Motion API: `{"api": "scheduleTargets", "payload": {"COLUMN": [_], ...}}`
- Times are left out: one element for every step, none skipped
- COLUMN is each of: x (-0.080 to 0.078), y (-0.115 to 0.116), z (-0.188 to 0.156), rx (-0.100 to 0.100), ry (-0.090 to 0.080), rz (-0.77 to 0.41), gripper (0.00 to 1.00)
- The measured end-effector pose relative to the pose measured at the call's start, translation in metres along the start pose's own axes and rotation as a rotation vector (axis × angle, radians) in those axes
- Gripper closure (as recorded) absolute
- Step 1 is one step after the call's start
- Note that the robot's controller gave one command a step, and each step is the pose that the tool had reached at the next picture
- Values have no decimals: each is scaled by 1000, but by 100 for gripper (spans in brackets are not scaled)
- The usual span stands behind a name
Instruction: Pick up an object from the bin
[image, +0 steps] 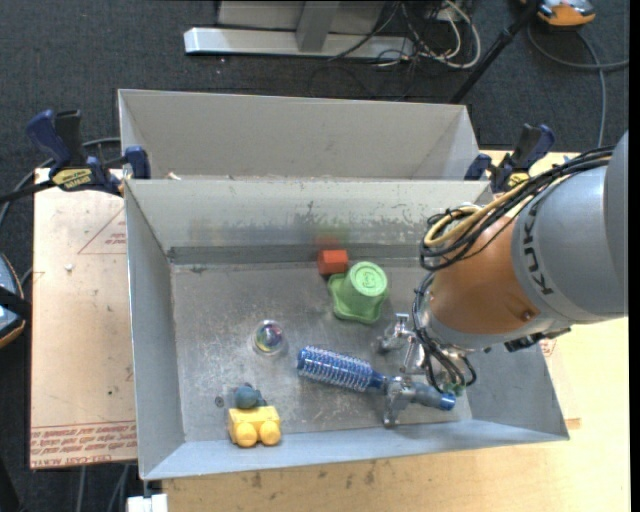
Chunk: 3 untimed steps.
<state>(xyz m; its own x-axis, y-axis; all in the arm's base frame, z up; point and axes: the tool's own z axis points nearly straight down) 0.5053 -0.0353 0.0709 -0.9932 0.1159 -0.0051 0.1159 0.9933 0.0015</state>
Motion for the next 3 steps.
{"api": "scheduleTargets", "payload": {"x": [11, -2, 5], "y": [57, 78, 67], "z": [-29, -40, -1], "rx": [-2, -1, -2], "ry": [2, 3, -5], "rz": [-152, 60, 76], "gripper": [0, 0, 0]}}
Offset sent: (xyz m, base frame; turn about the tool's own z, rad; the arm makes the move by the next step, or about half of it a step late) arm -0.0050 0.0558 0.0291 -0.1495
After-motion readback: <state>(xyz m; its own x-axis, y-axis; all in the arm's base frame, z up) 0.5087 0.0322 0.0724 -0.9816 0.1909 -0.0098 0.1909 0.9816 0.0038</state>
